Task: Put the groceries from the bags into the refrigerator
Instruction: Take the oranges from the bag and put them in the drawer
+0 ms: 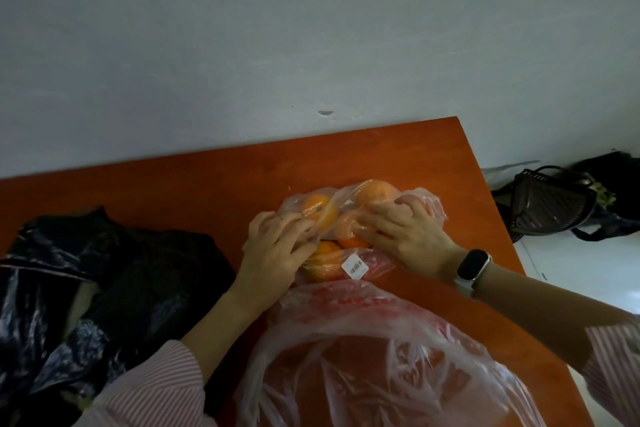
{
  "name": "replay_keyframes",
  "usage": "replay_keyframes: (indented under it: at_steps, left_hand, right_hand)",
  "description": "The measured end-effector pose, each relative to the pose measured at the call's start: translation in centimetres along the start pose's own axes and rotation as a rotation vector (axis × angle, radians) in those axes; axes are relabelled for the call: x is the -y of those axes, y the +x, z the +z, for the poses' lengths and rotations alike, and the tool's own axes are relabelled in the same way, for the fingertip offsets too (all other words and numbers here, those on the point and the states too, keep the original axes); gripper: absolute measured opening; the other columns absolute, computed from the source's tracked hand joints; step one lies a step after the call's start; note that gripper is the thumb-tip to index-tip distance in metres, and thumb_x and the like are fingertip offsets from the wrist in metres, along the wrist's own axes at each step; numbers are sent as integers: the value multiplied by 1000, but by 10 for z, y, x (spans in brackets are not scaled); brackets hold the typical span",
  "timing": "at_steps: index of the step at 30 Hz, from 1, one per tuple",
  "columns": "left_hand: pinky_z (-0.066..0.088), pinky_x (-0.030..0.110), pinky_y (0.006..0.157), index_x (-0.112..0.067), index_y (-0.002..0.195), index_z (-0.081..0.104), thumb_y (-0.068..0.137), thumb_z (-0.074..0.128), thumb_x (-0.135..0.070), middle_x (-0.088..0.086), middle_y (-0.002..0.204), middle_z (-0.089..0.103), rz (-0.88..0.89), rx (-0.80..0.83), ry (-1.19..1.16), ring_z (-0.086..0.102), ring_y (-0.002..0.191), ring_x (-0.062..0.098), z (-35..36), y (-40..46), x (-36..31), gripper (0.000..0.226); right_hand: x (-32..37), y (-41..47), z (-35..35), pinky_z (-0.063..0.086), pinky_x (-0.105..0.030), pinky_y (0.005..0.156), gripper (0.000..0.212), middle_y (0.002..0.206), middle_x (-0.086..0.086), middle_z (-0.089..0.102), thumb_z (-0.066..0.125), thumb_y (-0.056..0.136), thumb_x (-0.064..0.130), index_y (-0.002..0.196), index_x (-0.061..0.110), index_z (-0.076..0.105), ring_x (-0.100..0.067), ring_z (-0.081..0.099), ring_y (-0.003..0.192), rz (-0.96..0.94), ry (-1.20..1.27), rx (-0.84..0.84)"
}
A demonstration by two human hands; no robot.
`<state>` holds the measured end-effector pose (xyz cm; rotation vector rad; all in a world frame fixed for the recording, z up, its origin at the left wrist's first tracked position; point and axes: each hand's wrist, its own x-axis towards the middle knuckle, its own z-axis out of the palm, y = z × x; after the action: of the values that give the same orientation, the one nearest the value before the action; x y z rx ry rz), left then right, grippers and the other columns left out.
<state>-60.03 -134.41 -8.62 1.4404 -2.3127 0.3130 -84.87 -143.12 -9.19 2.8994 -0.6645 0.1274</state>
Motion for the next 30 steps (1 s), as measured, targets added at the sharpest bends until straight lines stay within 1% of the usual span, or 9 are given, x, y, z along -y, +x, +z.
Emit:
replay_keyframes:
  at_steps: [2,4,8,11,14,19,24,27,30]
  left_hand:
    - [29,51,97,-17,86,72,85,49,-18,6,113,65,-24,50,-4,45,113,23,1,0,1,23]
    - [23,55,101,-21,104,67,83,46,-31,6,124,60,-123,201,29,40,120,25,6,-3,6,32]
    - [13,64,104,-22,132,48,70,36,-68,5,147,38,-367,503,16,21,134,28,10,-7,22,78]
    - [-6,62,107,-22,148,3,50,31,-89,-1,157,-9,-450,785,-65,-15,141,27,10,-5,31,122]
    - [-10,62,107,-22,144,-19,55,56,-82,0,152,-28,-462,924,-103,-28,138,28,12,-4,30,132]
    - [-4,65,107,-31,144,-17,60,71,-66,3,155,-19,-564,936,-150,-21,140,31,11,-11,40,126]
    - [10,63,109,-26,144,8,64,74,-55,5,152,15,-690,830,-100,6,141,31,17,-18,35,108]
    - [8,60,110,-22,144,10,67,70,-58,8,151,9,-660,816,-153,7,139,31,14,-18,33,105]
    - [7,57,112,-24,146,6,55,51,-78,5,155,1,-674,864,-321,5,141,29,6,-16,37,115]
  right_hand:
    - [-4,6,-1,39,-50,92,56,128,-1,58,62,78,43,127,21,50,-21,45,122,74,26,112]
    - [-11,13,-3,42,-54,94,76,132,-3,55,64,68,62,130,19,49,-22,45,125,126,43,239]
    - [-17,26,-3,36,-63,96,102,140,-6,46,59,56,78,135,17,41,-28,42,129,161,60,379]
    - [-17,32,3,34,-68,92,111,140,-8,47,59,49,83,136,17,39,-32,46,126,138,54,392]
    - [-12,39,7,29,-70,93,118,144,-11,40,63,43,81,139,17,37,-36,39,131,148,72,427]
    - [-3,42,7,22,-70,101,109,149,-10,33,71,52,69,141,16,34,-34,27,138,179,135,398]
    - [7,33,12,35,-70,91,107,134,-17,50,80,45,60,133,14,39,-34,48,124,141,109,329]
    - [7,32,9,39,-69,88,95,123,-19,55,84,45,51,124,20,42,-35,53,117,122,74,274]
    - [5,31,6,44,-67,83,94,121,-17,58,86,41,47,121,20,45,-36,52,119,134,75,306]
